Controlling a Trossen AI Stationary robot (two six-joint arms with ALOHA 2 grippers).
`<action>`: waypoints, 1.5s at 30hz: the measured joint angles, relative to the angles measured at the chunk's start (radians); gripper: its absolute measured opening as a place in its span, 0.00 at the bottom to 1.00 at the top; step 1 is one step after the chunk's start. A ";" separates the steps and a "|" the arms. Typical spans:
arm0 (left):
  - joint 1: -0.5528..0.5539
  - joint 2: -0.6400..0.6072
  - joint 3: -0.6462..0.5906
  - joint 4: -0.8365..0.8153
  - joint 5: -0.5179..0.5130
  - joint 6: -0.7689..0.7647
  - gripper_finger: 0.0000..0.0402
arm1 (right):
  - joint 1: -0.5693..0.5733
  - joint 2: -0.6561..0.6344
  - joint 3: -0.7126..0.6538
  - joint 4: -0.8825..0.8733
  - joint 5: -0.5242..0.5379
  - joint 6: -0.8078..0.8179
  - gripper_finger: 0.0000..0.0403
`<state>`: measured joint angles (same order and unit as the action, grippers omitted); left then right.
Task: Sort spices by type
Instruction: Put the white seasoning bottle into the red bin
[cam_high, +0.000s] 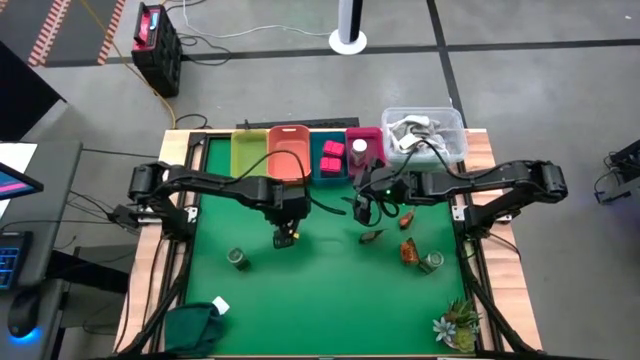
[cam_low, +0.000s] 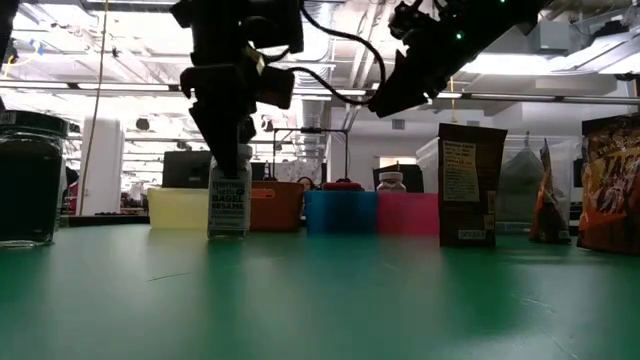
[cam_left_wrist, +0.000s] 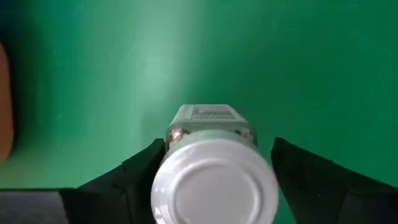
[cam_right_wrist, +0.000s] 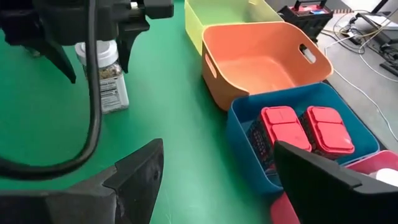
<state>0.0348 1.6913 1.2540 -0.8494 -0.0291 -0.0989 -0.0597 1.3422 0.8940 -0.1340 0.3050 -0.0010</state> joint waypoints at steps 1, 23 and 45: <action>-0.002 0.000 0.007 -0.003 -0.001 0.007 0.69 | 0.000 0.000 0.000 -0.002 0.000 0.000 0.81; -0.110 -0.434 -0.217 0.333 -0.424 0.009 0.67 | 0.071 0.018 0.000 0.086 -0.019 -0.007 0.81; -0.179 -0.777 -0.705 1.299 -0.547 0.142 0.66 | 0.130 0.533 0.450 0.087 -0.118 -0.097 0.81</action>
<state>-0.1440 0.9145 0.5492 0.4497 -0.5758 0.0433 0.0700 1.8750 1.3438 -0.0466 0.1870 -0.0977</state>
